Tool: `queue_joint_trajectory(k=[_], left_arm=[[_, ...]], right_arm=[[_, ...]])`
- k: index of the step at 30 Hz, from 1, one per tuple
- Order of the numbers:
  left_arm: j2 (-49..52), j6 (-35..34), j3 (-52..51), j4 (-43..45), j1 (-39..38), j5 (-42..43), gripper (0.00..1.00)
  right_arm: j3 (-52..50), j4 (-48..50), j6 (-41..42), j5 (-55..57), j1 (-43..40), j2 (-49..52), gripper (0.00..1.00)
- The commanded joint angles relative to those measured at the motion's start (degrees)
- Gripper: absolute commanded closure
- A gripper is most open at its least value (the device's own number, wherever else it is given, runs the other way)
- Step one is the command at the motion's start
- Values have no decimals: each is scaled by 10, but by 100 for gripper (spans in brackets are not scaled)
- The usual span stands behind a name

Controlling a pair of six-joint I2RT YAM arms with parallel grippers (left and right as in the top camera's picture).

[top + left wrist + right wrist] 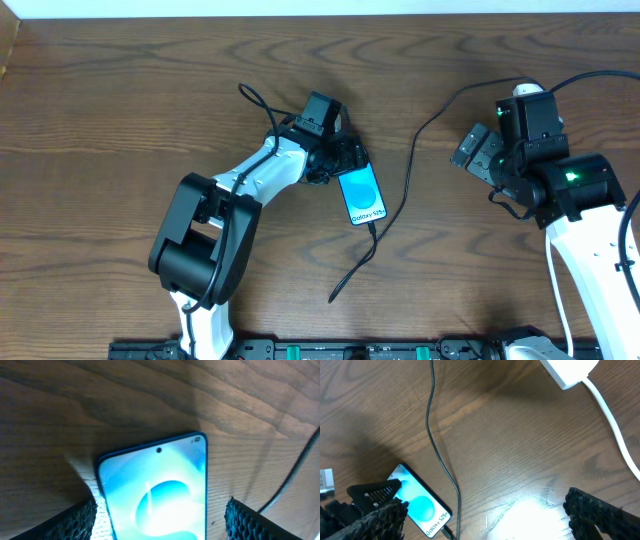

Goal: Plug charger to phone and switch on socket
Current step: 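Set the phone flat on the table with the left gripper, then open the left gripper and pull it back from the phone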

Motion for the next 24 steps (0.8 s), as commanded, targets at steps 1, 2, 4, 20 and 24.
queue_joint_trajectory(k=[1,2,4,20,24], left_arm=[[42,6,-30,-23,16,-66,16],[42,6,-30,-24,20,-66,16],[41,6,-30,-26,29,-66,16],[-147,181,-30,-93,139,-66,16],[-248,263,-30,-164,142,-121,16]], right_arm=[[-4,-5,-8,9,-2,3,1],[-4,-6,-8,9,-2,3,1],[-4,-9,-8,9,-2,3,1],[-4,-15,-8,10,-2,3,1],[-4,-15,-8,10,-2,3,1]])
